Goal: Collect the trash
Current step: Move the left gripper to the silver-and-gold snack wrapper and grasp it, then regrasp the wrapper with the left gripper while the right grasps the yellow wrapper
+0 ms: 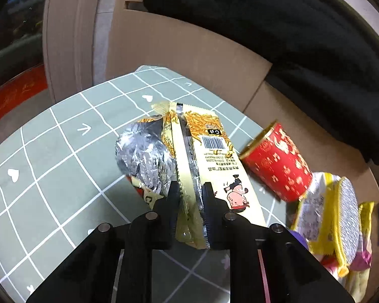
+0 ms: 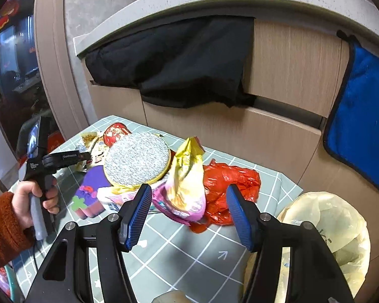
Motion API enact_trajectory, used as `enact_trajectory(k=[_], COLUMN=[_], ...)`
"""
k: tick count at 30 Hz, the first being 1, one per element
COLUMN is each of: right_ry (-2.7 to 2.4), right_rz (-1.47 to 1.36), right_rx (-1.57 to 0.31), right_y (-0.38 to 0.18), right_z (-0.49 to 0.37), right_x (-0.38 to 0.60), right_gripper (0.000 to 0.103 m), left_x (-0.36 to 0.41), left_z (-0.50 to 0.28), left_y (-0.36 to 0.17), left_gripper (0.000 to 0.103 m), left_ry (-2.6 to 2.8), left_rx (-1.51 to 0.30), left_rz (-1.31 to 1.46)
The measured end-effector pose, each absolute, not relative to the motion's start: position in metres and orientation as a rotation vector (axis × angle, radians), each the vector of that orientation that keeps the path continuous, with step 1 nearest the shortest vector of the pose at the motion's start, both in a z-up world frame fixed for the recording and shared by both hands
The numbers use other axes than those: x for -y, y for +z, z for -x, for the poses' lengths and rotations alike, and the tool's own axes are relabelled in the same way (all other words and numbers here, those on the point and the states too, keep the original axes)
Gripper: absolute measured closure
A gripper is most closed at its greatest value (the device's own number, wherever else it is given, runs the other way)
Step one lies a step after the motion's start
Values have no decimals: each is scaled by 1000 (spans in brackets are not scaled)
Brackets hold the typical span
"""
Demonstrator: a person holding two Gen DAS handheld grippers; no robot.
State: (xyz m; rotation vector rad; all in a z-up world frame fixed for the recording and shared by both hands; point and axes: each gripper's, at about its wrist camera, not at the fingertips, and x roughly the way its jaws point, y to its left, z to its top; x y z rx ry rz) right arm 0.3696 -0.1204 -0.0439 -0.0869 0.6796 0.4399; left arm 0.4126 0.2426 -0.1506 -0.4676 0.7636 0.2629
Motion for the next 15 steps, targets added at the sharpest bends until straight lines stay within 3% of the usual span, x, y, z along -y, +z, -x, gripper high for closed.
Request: enact_trajectory(k=[1, 2, 15], right_ry=[442, 446, 445], right_rz=[86, 86, 168], right_rx=[-680, -679, -658], right_y=[-45, -45, -49], right_z=[-371, -371, -389], right_x=[121, 122, 108], right_gripper=[44, 44, 44], left_x=[-240, -238, -209], left_z=[-409, -403, -308], left_y=[-147, -143, -74], left_gripper=[91, 102, 102], left_ry=[255, 239, 58], left_rx=[-757, -746, -622], left_rz=[450, 435, 346])
